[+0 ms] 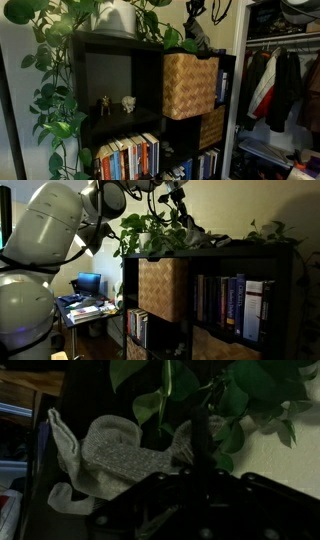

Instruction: Pull out the top brown basket then put the socks in the basket, then push in the basket

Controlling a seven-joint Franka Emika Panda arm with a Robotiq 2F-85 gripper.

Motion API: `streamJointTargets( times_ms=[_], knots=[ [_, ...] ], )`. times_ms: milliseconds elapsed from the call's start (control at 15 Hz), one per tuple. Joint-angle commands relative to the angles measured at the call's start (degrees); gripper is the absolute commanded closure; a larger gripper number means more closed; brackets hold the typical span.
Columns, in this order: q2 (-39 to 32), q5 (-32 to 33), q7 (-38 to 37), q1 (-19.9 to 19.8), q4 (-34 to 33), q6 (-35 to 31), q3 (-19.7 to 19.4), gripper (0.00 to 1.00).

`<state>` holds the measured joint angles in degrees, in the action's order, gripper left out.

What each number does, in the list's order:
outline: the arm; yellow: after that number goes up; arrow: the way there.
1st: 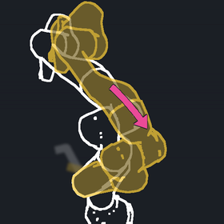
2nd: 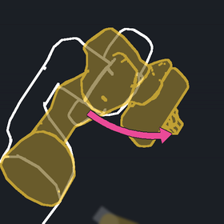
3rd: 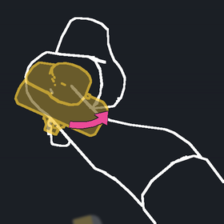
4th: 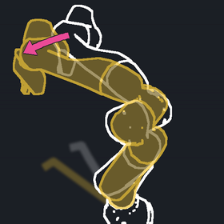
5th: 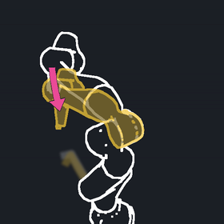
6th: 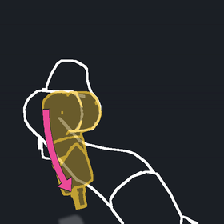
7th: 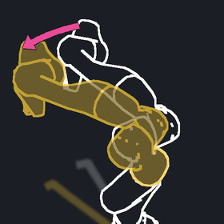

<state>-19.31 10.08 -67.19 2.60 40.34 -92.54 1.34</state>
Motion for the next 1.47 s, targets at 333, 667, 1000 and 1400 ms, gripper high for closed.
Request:
streamJointTargets(
  times_ms=[333,667,1000,1400],
  knots=[
    [4.3,-5.74,2.52,-0.59,4.89,1.37,3.3,0.94],
    [6.92,-11.73,2.82,-1.92,9.65,2.63,4.48,0.94],
    [12.4,-20.86,4.1,-3.12,19.05,2.84,4.75,0.94],
    [18.72,-29.6,8.4,-2.75,32.92,5.85,4.34,0.94]
  ],
)
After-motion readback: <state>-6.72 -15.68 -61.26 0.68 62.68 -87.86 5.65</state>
